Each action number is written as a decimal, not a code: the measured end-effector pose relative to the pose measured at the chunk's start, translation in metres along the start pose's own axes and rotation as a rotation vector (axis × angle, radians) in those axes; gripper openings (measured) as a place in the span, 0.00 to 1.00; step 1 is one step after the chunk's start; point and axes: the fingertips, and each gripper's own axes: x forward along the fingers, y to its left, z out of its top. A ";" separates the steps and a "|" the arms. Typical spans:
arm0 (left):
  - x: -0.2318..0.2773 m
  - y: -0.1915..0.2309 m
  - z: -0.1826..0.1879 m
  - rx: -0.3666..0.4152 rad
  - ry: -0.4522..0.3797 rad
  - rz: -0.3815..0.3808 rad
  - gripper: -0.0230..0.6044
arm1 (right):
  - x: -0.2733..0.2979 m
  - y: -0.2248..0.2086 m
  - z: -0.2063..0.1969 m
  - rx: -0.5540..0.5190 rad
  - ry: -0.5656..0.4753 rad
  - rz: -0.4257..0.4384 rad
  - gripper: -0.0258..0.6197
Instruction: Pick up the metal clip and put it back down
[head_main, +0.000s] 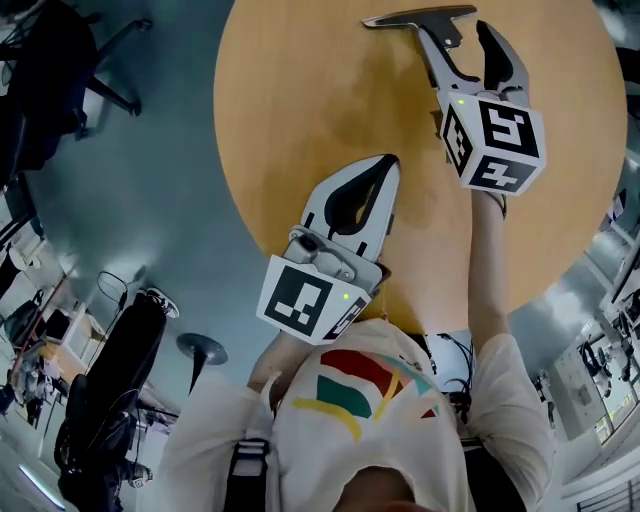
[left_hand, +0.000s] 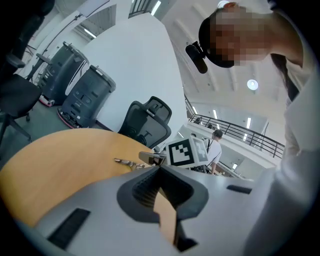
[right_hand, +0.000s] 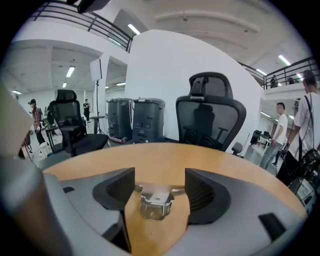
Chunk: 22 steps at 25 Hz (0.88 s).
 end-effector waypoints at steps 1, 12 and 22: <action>-0.004 -0.010 0.007 0.021 -0.009 -0.016 0.11 | -0.019 -0.001 0.015 0.011 -0.033 -0.008 0.50; -0.064 -0.168 0.127 0.258 -0.151 -0.286 0.11 | -0.293 0.021 0.184 0.034 -0.442 -0.126 0.47; -0.146 -0.306 0.123 0.459 -0.238 -0.340 0.11 | -0.485 0.035 0.163 0.119 -0.675 -0.173 0.06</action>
